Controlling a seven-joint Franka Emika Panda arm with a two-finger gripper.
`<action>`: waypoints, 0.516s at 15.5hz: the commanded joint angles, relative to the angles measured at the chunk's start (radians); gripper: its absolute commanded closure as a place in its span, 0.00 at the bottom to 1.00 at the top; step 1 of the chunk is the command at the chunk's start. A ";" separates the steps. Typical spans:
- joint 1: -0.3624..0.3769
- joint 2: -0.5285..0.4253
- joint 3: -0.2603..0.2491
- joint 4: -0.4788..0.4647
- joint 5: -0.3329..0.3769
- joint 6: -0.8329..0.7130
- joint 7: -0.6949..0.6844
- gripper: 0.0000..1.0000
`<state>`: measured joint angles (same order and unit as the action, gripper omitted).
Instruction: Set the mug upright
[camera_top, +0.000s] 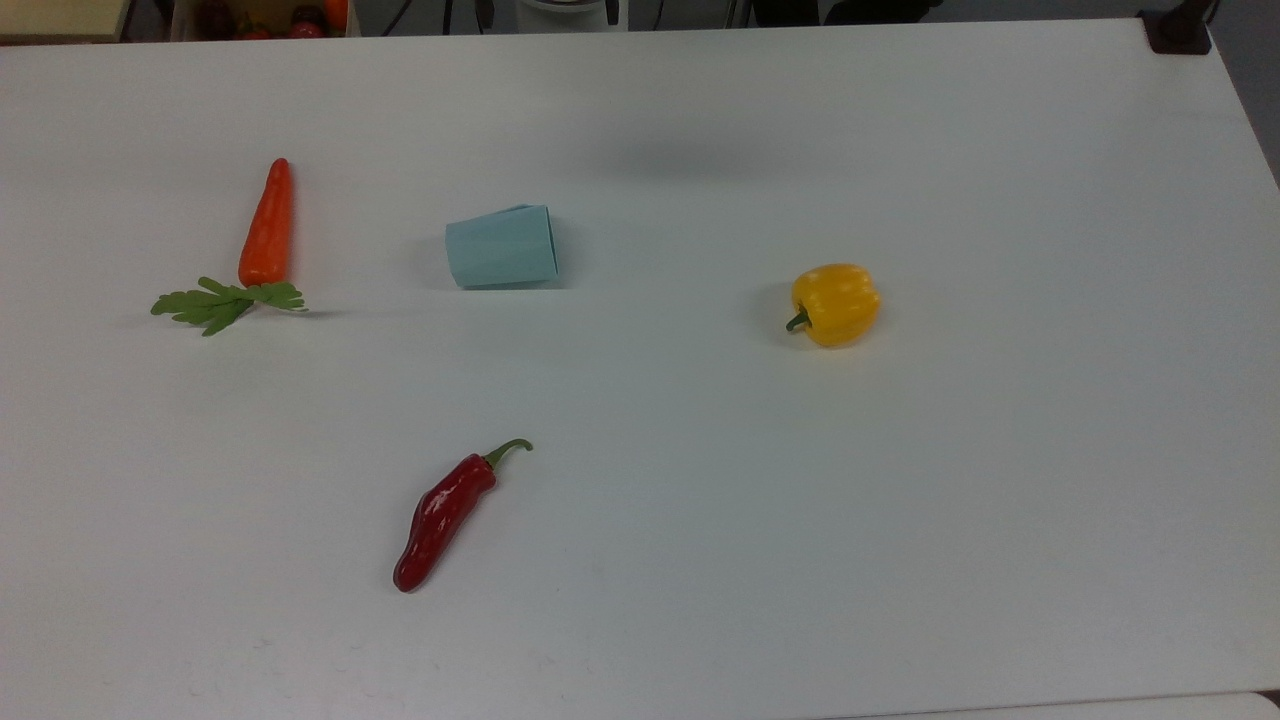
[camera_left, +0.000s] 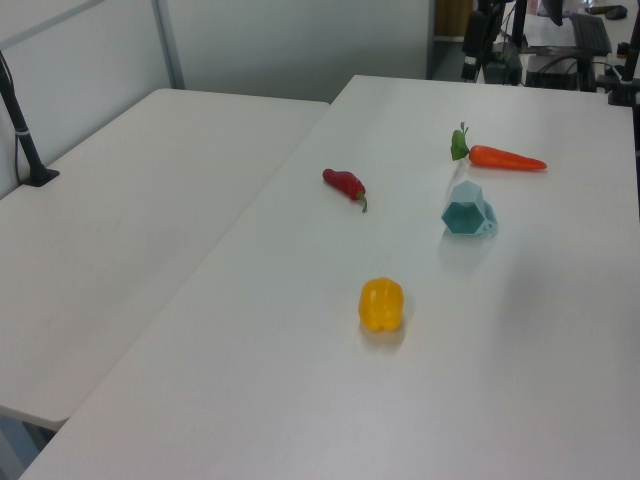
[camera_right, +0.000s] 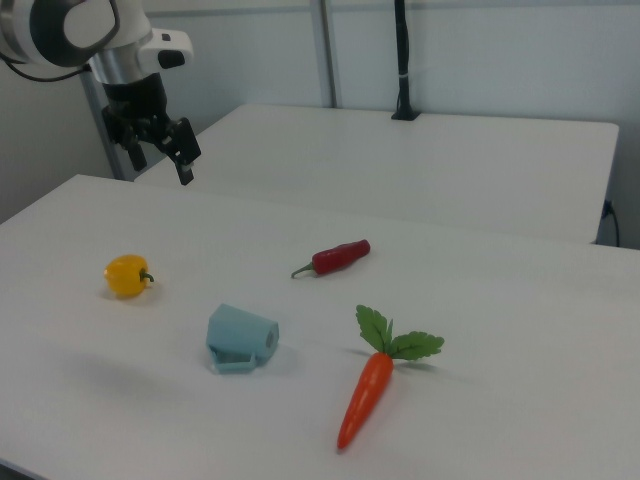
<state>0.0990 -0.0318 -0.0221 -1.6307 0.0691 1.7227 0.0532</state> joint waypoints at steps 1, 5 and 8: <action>0.041 -0.013 0.019 -0.058 -0.090 0.015 0.011 0.00; 0.042 0.010 0.092 -0.100 -0.222 0.028 0.109 0.00; 0.042 0.010 0.132 -0.171 -0.285 0.076 0.112 0.00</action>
<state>0.1366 -0.0096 0.0808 -1.7163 -0.1524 1.7248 0.1407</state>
